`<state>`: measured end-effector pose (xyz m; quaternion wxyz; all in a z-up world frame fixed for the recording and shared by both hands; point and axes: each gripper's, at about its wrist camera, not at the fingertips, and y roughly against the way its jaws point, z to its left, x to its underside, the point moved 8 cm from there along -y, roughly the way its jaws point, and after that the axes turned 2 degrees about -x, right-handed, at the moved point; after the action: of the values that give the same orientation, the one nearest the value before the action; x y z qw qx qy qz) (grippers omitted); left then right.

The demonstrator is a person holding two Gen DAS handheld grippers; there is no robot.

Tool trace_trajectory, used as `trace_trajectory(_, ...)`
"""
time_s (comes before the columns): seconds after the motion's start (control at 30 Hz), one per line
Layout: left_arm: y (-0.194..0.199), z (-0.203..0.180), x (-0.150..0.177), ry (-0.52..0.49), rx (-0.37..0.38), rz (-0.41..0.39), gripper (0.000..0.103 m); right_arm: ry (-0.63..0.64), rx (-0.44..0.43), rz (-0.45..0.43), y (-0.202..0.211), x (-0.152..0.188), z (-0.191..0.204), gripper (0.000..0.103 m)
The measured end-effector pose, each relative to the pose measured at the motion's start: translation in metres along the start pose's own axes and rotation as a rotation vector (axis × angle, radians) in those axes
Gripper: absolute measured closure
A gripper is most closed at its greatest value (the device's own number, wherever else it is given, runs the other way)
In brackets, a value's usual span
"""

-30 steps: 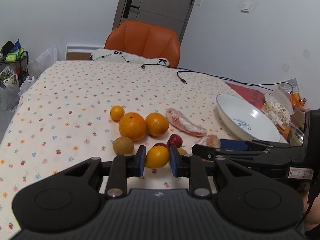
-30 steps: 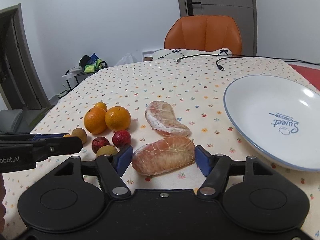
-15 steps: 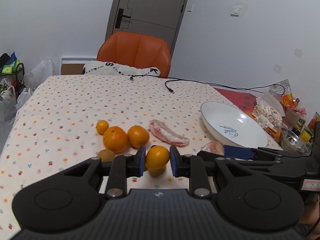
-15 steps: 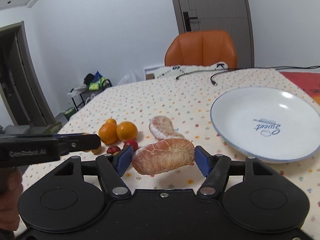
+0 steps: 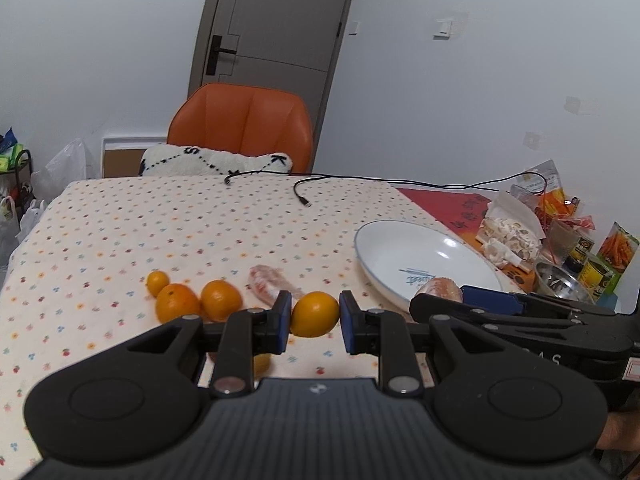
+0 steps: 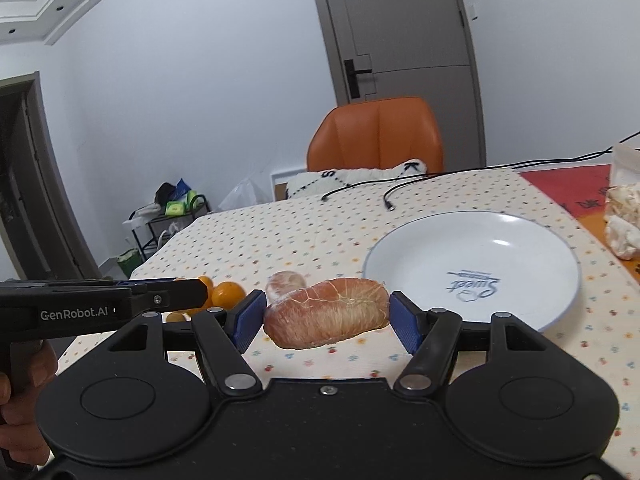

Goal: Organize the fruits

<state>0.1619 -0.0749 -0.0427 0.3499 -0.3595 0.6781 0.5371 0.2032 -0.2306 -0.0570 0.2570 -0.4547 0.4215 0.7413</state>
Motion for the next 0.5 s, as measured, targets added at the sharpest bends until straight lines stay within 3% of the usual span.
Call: trace_trajectory(0.5,-0.019,-0.033,-0.008,-0.017,0.021,0.006,0.079,-0.055,0.050,-0.044,0.016,-0.002,-0.044,0.039)
